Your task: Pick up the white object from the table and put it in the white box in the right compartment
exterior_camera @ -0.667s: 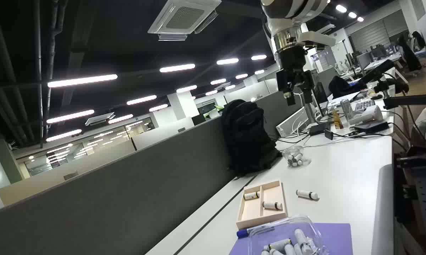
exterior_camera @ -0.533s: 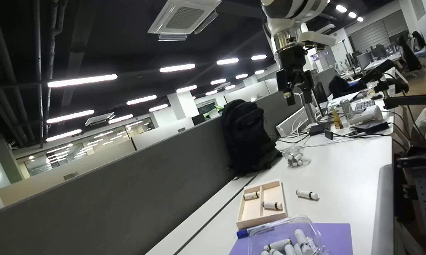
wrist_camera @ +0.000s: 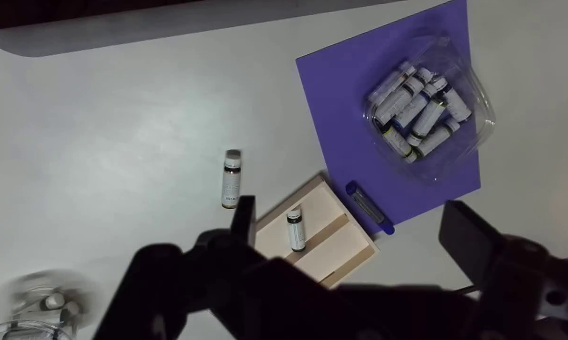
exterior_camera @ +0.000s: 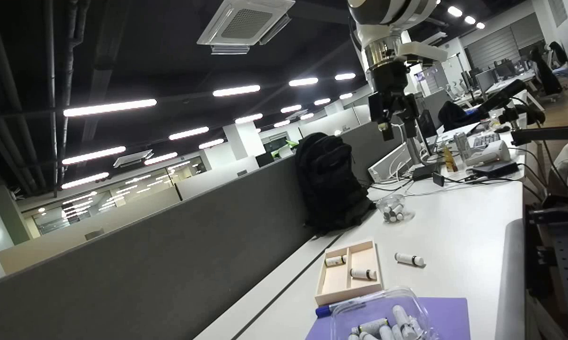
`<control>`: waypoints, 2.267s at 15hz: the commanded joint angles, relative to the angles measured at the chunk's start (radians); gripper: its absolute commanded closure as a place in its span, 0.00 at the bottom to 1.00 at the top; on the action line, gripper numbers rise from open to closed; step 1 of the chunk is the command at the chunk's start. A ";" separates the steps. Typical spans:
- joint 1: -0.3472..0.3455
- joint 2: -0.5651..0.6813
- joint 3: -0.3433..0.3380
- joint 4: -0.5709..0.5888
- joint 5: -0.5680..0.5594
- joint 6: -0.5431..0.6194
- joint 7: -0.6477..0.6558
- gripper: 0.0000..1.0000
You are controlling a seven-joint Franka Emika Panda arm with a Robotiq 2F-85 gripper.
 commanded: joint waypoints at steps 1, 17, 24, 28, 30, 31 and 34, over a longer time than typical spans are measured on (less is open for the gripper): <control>-0.007 0.001 0.007 0.002 0.005 -0.002 -0.004 0.00; 0.013 0.285 -0.105 0.036 0.171 0.338 -0.109 0.00; -0.023 0.568 -0.025 0.087 0.139 0.556 0.048 0.00; -0.039 0.704 0.029 0.131 -0.058 0.642 0.289 0.00; -0.028 0.759 0.021 0.149 -0.202 0.689 0.424 0.00; -0.016 0.781 0.007 0.159 -0.273 0.703 0.487 0.00; 0.022 0.838 -0.037 0.189 -0.420 0.704 0.625 0.00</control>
